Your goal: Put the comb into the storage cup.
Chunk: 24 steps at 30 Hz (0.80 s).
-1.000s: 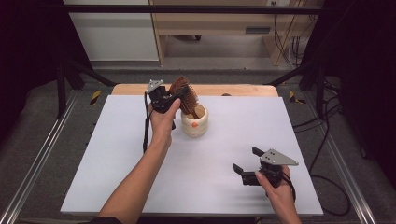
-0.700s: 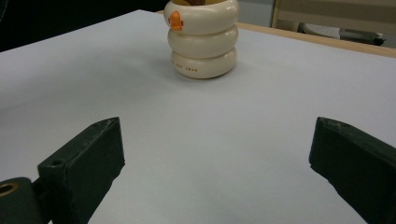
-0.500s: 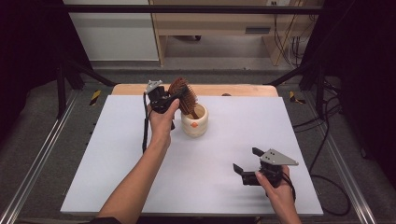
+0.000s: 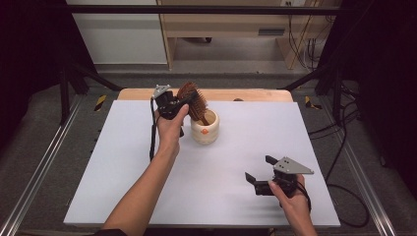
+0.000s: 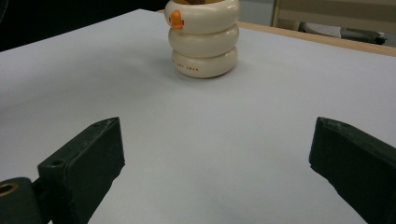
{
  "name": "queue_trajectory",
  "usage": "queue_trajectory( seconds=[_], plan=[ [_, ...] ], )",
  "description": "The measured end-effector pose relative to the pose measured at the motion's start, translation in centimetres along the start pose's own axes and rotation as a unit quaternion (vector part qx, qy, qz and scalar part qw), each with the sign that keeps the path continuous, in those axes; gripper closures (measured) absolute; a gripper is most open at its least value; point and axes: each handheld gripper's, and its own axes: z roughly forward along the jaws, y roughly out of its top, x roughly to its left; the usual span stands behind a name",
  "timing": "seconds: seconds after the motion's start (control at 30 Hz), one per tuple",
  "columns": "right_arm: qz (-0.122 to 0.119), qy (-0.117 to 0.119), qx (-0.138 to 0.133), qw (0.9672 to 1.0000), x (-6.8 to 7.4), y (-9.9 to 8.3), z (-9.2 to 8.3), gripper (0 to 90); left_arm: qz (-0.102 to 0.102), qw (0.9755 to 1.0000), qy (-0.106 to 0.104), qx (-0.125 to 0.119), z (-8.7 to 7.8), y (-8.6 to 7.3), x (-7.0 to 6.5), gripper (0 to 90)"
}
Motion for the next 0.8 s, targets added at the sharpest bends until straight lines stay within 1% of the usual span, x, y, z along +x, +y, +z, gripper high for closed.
queue_trajectory(
  seconds=[0.5, 0.8],
  plan=[
    [-0.001, 0.002, 0.002, 1.0, 0.03, -0.03, 0.07, 3.7, -0.001, 1.0, 0.001, 0.0, -0.03, -0.04, 0.16, 46.6],
    [-0.001, 0.003, 0.003, 1.0, 0.03, -0.05, 0.09, 3.7, -0.008, 1.0, 0.005, 0.001, -0.07, -0.09, 0.44, 45.5]
  ],
)
